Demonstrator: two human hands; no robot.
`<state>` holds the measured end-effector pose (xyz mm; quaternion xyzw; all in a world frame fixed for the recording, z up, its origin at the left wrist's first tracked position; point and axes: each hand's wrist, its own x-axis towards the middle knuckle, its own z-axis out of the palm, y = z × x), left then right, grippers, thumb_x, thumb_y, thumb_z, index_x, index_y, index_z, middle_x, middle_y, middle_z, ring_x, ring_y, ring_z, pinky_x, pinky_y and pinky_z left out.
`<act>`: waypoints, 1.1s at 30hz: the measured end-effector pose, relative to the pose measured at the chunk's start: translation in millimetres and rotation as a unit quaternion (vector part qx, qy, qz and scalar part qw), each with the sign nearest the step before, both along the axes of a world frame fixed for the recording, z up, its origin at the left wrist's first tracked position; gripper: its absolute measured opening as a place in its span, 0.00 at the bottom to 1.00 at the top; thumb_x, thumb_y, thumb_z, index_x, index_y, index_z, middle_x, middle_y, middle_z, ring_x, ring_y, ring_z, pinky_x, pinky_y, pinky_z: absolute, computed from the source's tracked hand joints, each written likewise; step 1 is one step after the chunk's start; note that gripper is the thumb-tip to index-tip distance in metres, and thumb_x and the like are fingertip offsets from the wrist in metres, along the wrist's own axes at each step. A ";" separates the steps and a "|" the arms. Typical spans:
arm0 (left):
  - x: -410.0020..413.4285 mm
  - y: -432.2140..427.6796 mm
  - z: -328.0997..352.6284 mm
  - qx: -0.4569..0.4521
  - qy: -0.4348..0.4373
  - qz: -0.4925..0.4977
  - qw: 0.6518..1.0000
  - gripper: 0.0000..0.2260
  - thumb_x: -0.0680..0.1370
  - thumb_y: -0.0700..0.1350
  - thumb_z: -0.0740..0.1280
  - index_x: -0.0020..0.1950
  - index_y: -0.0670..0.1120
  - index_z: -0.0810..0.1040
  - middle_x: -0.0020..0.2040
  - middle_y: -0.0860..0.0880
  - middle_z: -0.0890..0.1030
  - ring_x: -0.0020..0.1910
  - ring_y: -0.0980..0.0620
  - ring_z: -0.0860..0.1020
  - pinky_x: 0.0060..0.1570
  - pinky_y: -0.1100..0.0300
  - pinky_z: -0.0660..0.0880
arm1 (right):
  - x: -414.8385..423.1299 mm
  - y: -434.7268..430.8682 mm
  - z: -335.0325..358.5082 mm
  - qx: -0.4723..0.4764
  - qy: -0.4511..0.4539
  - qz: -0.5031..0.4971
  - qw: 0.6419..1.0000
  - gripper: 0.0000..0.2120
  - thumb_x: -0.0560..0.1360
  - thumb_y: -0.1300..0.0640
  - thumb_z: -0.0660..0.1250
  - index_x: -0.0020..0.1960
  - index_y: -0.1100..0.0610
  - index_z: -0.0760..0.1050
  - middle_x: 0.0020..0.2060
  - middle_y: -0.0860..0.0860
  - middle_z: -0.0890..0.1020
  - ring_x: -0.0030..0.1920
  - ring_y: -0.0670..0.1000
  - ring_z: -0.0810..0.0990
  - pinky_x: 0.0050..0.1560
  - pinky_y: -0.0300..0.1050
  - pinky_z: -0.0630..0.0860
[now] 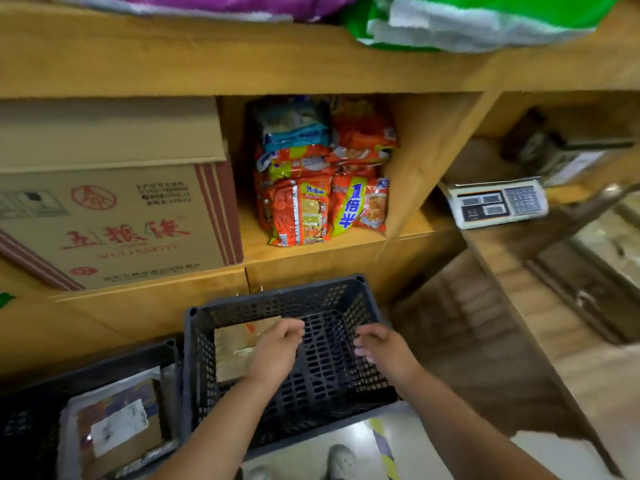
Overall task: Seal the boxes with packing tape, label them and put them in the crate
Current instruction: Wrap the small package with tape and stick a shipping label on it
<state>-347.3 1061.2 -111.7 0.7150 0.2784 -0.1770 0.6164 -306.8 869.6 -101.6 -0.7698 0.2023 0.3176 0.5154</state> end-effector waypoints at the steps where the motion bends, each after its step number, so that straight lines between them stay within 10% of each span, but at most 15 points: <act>1: 3.5 -10.5 7.8 0.010 -0.012 -0.015 1.000 0.10 0.81 0.42 0.57 0.49 0.55 0.76 0.54 0.55 0.78 0.51 0.57 0.75 0.48 0.62 0.70 | -1.5 -7.8 9.6 0.001 -0.013 -0.011 1.000 0.06 0.80 0.58 0.61 0.55 0.56 0.75 0.53 0.56 0.80 0.49 0.52 0.81 0.46 0.43 0.72; 5: 9.8 -63.3 31.9 0.037 -0.045 -0.082 0.995 0.11 0.80 0.40 0.58 0.47 0.54 0.76 0.50 0.55 0.79 0.51 0.56 0.76 0.50 0.62 0.68 | -12.5 -48.3 37.2 0.050 -0.058 -0.064 0.995 0.05 0.79 0.64 0.61 0.54 0.62 0.73 0.42 0.56 0.78 0.36 0.46 0.79 0.33 0.31 0.73; 33: -2.7 -638.0 97.2 -0.030 -0.145 -0.257 0.955 0.11 0.78 0.36 0.59 0.44 0.49 0.77 0.45 0.51 0.81 0.43 0.56 0.78 0.44 0.65 0.71 | -99.3 -631.6 108.0 0.015 -0.183 -0.267 0.946 0.07 0.77 0.64 0.61 0.51 0.58 0.77 0.42 0.54 0.81 0.39 0.48 0.79 0.37 0.37 0.71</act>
